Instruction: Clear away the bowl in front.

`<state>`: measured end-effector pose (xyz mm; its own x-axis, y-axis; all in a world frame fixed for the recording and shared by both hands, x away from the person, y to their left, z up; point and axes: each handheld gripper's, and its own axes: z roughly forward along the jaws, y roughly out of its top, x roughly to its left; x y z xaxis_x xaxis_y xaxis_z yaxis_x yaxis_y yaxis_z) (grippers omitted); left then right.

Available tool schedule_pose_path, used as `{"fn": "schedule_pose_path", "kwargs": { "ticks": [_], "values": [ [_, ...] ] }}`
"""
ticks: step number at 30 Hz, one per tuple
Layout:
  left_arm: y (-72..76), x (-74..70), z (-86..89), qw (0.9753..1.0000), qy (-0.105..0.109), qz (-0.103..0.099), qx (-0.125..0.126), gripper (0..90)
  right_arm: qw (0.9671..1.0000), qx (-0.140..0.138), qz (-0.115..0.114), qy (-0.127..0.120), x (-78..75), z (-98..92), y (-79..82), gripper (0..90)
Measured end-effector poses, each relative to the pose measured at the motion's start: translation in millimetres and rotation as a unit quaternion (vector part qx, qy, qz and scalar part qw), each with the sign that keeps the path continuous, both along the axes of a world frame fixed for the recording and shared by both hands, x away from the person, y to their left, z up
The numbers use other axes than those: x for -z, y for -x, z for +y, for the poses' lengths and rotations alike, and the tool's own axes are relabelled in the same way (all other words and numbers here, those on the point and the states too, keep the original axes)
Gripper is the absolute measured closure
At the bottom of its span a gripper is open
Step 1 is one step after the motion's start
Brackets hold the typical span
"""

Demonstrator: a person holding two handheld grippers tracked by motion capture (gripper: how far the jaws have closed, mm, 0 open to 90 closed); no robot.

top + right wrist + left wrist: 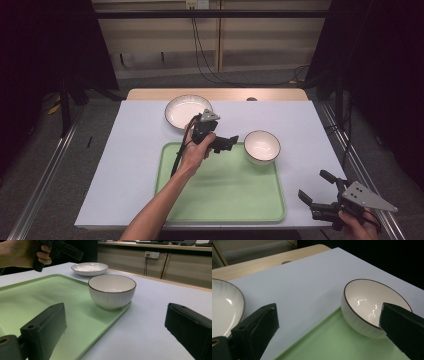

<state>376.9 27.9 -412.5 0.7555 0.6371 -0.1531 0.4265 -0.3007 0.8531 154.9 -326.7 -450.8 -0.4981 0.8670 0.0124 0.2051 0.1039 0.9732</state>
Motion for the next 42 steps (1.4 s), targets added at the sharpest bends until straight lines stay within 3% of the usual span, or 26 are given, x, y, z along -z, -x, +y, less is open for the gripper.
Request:
{"fn": "schedule_pose_path", "kwargs": {
  "ticks": [6,10,15,26,36,42],
  "values": [
    [15.9,-6.6,22.2,0.9997,0.000,-0.009,-0.021,2.7,1.0000,-0.005,-0.003,0.003,-0.1,-0.2,-0.2,3.5],
    [23.7,-6.1,33.8,0.9997,0.001,-0.017,-0.015,2.2,1.0000,-0.002,-0.002,0.002,-0.2,-0.1,-0.2,3.5],
    [35.9,-7.2,49.9,0.9991,-0.006,-0.022,-0.035,1.9,1.0000,0.001,0.000,0.001,-0.1,0.1,-0.3,3.5],
    [73.3,-6.8,88.8,0.9956,-0.007,-0.065,-0.066,1.9,1.0000,0.000,-0.003,0.004,-0.1,0.7,-0.7,3.5],
    [97.4,-1.4,121.8,0.9931,-0.003,-0.070,-0.094,2.1,1.0000,0.003,0.000,0.005,-0.1,0.9,-0.6,3.5],
    [110.1,3.5,144.4,0.9900,0.019,-0.064,-0.124,2.0,1.0000,0.003,0.002,0.004,0.1,1.0,-1.1,3.5]
  ]
}}
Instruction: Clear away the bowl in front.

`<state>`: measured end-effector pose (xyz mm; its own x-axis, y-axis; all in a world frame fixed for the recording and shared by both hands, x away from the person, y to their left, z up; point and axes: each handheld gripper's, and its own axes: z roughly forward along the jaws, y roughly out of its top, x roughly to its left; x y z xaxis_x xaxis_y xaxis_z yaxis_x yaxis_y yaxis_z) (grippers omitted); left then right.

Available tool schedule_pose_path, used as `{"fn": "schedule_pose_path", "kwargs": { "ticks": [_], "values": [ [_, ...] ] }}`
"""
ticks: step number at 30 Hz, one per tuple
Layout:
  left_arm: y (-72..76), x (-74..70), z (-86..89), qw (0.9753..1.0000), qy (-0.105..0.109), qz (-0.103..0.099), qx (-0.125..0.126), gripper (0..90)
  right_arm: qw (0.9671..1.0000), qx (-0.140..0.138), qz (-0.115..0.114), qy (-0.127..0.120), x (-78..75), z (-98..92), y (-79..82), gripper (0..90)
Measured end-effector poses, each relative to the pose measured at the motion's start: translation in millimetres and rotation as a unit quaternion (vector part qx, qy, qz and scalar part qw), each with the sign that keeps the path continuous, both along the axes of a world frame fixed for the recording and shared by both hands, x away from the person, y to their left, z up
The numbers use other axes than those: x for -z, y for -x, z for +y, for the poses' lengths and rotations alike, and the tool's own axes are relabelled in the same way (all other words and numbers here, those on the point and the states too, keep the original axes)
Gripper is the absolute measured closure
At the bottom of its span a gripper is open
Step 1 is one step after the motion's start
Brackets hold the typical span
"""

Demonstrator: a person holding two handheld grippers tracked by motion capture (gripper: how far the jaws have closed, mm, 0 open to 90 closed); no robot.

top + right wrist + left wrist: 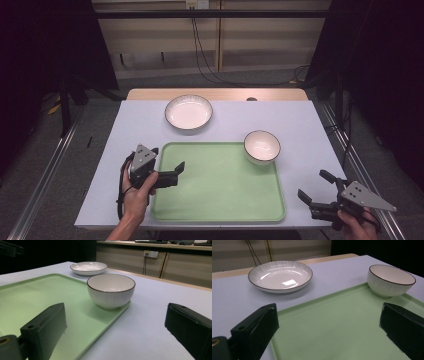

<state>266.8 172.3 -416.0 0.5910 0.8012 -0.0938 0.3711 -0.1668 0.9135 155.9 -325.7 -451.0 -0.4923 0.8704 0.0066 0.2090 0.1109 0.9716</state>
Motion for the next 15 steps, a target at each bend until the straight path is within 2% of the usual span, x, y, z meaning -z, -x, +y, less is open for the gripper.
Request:
{"fn": "schedule_pose_path", "kwargs": {
  "ticks": [6,7,9,13,14,15],
  "values": [
    [16.3,4.5,7.3,0.9999,0.002,-0.009,-0.013,1.7,1.0000,0.001,-0.003,-0.003,-0.5,-0.5,0.9,3.5],
    [19.9,6.2,8.0,0.9998,0.007,-0.009,-0.018,1.7,1.0000,0.001,-0.003,-0.003,-0.5,-0.5,0.9,3.5],
    [27.5,7.6,11.5,0.9997,0.003,-0.005,-0.022,1.5,1.0000,0.002,-0.003,-0.004,-0.6,-0.2,1.3,3.5],
    [34.2,9.1,17.3,0.9996,0.008,0.001,-0.026,2.0,1.0000,0.000,-0.005,0.002,-0.8,-0.6,1.7,3.5],
    [40.1,10.2,21.8,0.9992,0.006,0.005,-0.038,1.9,1.0000,0.002,-0.004,-0.001,-0.5,-0.7,1.5,3.5],
    [40.1,10.2,21.8,0.9992,0.006,0.005,-0.038,1.7,1.0000,0.002,-0.003,-0.002,-0.3,-0.8,1.6,3.5]
  ]
}}
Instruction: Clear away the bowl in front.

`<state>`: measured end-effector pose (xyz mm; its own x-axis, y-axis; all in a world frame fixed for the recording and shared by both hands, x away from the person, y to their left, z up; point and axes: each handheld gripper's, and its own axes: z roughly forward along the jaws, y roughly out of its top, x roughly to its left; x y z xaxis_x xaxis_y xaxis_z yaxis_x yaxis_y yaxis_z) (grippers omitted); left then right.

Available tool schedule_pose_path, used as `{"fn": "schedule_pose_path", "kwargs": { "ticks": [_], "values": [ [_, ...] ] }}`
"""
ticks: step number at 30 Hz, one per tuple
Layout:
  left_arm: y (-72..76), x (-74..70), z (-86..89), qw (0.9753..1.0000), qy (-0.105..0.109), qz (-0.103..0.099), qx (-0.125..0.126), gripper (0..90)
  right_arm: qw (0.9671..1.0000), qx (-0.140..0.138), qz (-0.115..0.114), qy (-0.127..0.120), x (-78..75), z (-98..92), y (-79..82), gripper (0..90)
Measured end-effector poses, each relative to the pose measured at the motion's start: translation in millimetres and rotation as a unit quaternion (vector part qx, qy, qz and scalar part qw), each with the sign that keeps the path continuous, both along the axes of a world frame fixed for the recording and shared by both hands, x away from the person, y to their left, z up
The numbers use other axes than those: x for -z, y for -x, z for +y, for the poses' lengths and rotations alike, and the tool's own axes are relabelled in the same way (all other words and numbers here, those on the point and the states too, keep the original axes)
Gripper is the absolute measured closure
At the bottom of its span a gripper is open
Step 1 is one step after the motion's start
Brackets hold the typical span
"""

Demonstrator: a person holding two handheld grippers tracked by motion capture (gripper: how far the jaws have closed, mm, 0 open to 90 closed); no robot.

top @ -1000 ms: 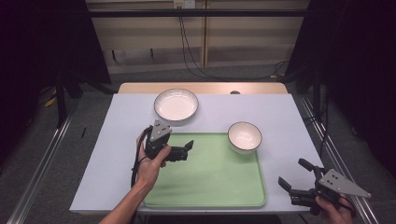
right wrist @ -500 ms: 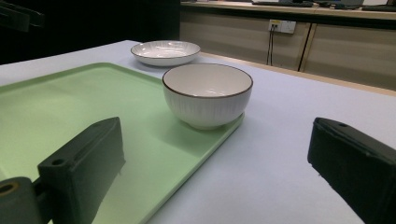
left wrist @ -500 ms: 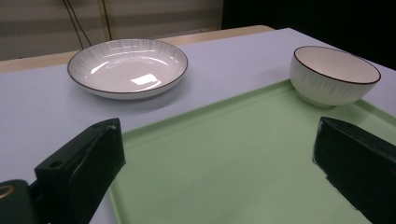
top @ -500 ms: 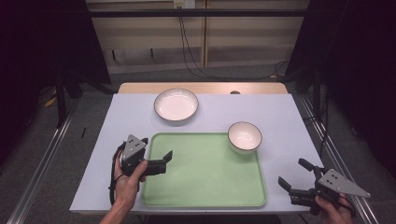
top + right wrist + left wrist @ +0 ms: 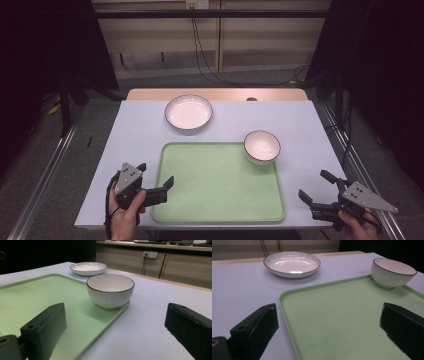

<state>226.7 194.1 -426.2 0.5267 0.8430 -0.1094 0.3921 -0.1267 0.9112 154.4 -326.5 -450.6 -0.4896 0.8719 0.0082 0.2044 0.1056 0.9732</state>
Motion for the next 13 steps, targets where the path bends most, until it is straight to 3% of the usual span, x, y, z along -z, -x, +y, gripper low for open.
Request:
{"fn": "schedule_pose_path", "kwargs": {
  "ticks": [4,5,13],
  "values": [
    [11.2,4.7,9.4,0.9999,0.007,0.008,-0.003,1.4,1.0000,0.005,0.000,0.002,0.1,-0.5,-0.1,3.5],
    [13.4,5.5,10.8,1.0000,0.005,-0.003,0.002,1.5,1.0000,-0.001,0.003,0.002,0.2,-0.2,-1.0,3.5],
    [14.4,5.1,8.4,0.9999,0.005,-0.010,0.012,1.6,0.9999,0.004,0.010,0.000,0.9,-2.7,-3.1,3.5]
  ]
}}
